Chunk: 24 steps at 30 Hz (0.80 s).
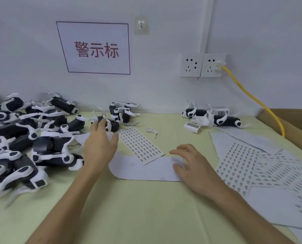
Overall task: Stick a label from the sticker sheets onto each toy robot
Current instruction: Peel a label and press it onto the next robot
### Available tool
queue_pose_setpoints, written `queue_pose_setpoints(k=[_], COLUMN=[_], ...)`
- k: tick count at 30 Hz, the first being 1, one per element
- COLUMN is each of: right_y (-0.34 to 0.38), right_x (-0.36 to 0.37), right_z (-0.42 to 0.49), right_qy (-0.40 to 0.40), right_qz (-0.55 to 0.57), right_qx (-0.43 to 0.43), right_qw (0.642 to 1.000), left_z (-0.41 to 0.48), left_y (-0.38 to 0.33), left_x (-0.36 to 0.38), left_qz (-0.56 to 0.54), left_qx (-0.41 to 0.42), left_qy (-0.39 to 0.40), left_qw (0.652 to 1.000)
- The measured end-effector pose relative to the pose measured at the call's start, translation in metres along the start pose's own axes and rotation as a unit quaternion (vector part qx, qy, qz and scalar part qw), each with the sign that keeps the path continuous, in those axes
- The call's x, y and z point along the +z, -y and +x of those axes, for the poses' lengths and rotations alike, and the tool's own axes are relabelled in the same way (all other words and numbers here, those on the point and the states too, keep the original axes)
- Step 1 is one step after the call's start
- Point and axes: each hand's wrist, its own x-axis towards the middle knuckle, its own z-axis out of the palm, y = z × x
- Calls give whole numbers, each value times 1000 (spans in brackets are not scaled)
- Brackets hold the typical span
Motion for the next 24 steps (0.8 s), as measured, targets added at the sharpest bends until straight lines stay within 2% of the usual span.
queue_pose_setpoints(k=[6, 9, 12, 15, 18, 22, 24], right_y=[-1, -2, -2, -1, 3, 11, 15], right_x=[1, 2, 2, 4, 1, -10, -16], right_z=[2, 1, 2, 2, 4, 3, 1], right_qy=[5, 1, -3, -18, -82, -211, -240], right_qz=[-32, -31, -27, -33, -30, 90, 134], right_qx=[-5, -10, -13, -11, -5, -16, -20], right_qw=[999, 999, 1000, 999, 996, 973, 961], left_z=[53, 67, 69, 64, 57, 42, 32], left_y=[8, 13, 14, 1, -18, -45, -57], left_x=[16, 20, 22, 20, 15, 4, -3], left_qz=[-91, -145, -77, -28, -41, -98, -151], left_qx=[-87, -119, -114, -55, 22, 123, 150], left_qy=[61, 50, 8, -23, -54, -79, -70], left_qw=[990, 981, 990, 998, 997, 984, 975])
